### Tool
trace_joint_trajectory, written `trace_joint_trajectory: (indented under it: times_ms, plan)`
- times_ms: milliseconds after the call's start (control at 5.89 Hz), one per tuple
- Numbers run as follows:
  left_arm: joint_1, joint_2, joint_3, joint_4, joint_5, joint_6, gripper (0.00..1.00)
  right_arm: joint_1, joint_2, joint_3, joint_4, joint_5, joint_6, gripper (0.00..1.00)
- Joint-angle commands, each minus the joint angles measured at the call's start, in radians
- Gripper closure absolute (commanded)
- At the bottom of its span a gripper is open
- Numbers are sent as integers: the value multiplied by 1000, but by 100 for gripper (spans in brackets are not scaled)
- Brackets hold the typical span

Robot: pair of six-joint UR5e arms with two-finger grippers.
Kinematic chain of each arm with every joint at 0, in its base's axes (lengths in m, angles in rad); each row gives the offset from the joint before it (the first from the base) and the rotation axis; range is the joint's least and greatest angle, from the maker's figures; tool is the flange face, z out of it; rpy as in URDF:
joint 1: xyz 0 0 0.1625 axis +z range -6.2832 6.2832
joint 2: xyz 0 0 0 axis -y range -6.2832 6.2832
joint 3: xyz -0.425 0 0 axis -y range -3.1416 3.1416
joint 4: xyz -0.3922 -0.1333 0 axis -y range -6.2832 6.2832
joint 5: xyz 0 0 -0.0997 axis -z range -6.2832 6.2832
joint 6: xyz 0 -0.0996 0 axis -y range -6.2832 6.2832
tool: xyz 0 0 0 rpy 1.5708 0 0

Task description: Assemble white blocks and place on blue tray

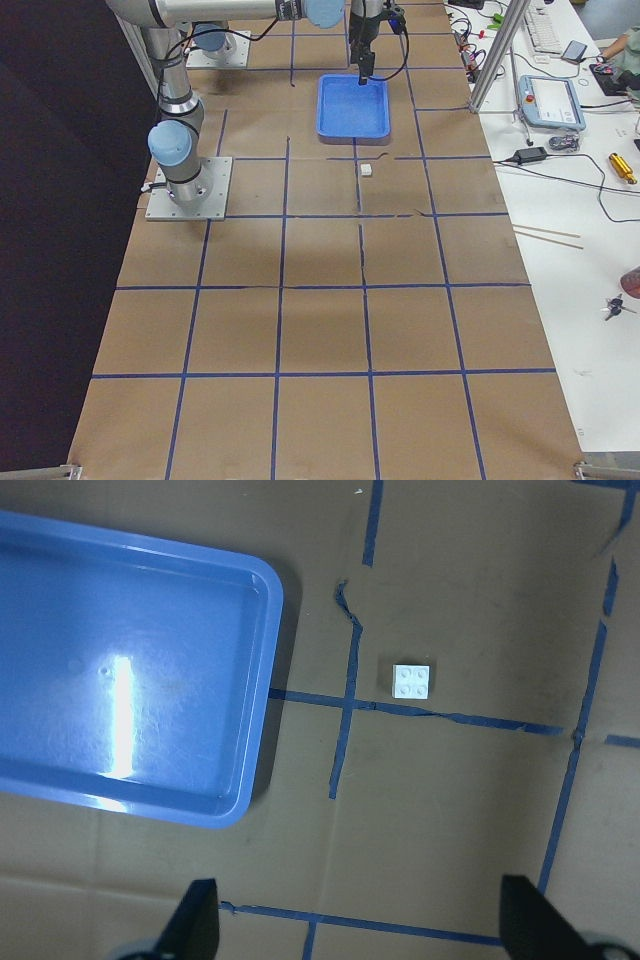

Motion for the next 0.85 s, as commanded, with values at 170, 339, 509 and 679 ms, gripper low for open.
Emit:
trace_joint_trajectory:
  times_ms: [170,339,509,679]
  plan:
    - [102,-139,-8,123,2,580,1,-23,20,1,-16,3,-670,0]
    - [141,-185,-53,277,2,724,1,-84,22,3,-7,18,-776,0]
    - [149,-205,-112,391,4,818,1,-158,20,3,-3,46,-990,0]
    - [150,-227,-130,403,4,854,1,-201,22,21,-4,104,-1179,0]
